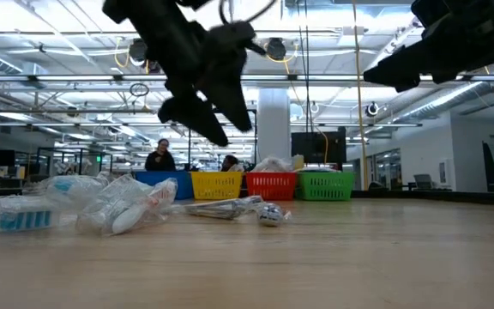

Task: Pick & Place Travel size toiletries
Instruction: Put the nail cutter into the yellow bin

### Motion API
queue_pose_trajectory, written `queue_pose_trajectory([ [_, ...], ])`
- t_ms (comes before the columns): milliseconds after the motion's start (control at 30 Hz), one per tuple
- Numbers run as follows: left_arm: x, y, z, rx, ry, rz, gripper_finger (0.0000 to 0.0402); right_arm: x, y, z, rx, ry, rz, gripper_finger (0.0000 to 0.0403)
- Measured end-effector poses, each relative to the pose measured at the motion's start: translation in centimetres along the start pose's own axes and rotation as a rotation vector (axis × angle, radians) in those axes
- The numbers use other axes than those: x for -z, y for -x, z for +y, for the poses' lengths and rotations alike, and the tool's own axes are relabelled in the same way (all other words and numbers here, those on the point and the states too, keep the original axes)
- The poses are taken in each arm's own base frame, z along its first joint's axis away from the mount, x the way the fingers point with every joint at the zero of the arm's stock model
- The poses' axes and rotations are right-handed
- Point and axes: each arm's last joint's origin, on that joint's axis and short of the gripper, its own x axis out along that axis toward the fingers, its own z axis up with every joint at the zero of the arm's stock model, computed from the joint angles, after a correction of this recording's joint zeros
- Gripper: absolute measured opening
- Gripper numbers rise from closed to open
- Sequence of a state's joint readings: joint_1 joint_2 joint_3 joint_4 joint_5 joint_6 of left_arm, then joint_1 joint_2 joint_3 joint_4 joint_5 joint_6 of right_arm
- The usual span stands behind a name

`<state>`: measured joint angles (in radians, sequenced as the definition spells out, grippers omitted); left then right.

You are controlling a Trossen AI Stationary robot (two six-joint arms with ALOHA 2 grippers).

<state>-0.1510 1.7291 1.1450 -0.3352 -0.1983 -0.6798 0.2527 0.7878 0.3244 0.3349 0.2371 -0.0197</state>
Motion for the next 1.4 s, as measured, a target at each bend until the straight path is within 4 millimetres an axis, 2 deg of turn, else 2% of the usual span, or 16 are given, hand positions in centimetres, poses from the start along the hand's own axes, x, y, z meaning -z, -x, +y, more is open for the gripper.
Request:
queue_pose_trajectory([
  [133, 0.3, -2.5, -0.5, -0.032, -0.003, 0.050, 0.0250, 0.0, 0.2, 0.0, -0.001, 0.015, 0.005, 0.0212],
  [367, 0.8, -5.1, -0.2, -0.114, 0.031, 0.061, 0.0250, 0.1, 0.3, -0.1, -0.002, 0.023, 0.016, 0.0212],
  [967, 2.5, -7.6, 0.6, -0.216, 0.023, 0.109, 0.0250, 0.1, 0.3, -0.1, -0.002, 0.022, 0.016, 0.0212],
  [1200, 2.9, -8.0, 0.9, -0.255, 0.036, 0.131, 0.0250, 0.1, 0.3, -0.1, 0.001, 0.022, 0.015, 0.0212],
  [1300, 3.0, -7.9, 1.0, -0.266, 0.032, 0.142, 0.0236, 0.1, 0.3, -0.1, 0.001, 0.020, 0.017, 0.0212],
  [1400, 3.1, -7.9, 1.1, -0.270, 0.032, 0.148, 0.0198, 0.1, 0.3, -0.1, 0.001, 0.020, 0.020, 0.0212],
])
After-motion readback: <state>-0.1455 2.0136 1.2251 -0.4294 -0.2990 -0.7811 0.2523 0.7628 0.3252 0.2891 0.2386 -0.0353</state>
